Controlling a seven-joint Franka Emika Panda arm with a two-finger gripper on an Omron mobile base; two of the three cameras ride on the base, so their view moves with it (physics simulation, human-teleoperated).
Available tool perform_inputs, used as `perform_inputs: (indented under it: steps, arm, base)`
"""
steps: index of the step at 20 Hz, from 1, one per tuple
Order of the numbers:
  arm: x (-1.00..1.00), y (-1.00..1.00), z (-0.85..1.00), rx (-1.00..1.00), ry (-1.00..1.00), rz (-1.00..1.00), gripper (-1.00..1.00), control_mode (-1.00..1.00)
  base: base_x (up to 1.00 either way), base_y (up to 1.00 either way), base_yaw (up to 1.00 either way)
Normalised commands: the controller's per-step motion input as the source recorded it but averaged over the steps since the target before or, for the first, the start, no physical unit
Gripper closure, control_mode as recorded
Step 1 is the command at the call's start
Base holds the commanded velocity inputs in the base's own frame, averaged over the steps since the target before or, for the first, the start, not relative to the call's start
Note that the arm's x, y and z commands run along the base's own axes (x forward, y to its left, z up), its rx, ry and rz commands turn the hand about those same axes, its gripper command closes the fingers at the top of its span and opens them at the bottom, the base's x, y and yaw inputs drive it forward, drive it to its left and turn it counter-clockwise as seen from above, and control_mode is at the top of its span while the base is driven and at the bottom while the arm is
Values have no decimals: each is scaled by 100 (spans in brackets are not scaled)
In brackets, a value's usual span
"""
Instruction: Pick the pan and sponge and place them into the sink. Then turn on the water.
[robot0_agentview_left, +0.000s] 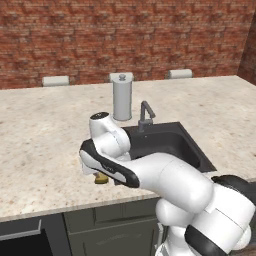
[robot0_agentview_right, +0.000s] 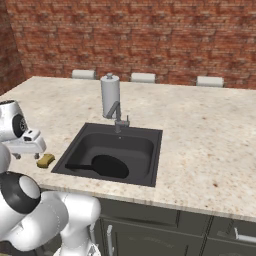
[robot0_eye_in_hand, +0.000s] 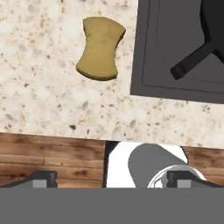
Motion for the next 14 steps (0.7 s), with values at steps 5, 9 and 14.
perform_inputs:
  steps: [5, 9, 14]
  arm:
    - [65, 10, -40, 0, 3, 4, -100, -100]
    - [30, 17, -43, 2, 2, 7, -100, -100]
    - [9, 15, -42, 4, 0, 9, -100, -100]
  base:
    - [0, 0, 0]
    - [0, 0, 0]
    - [0, 0, 0]
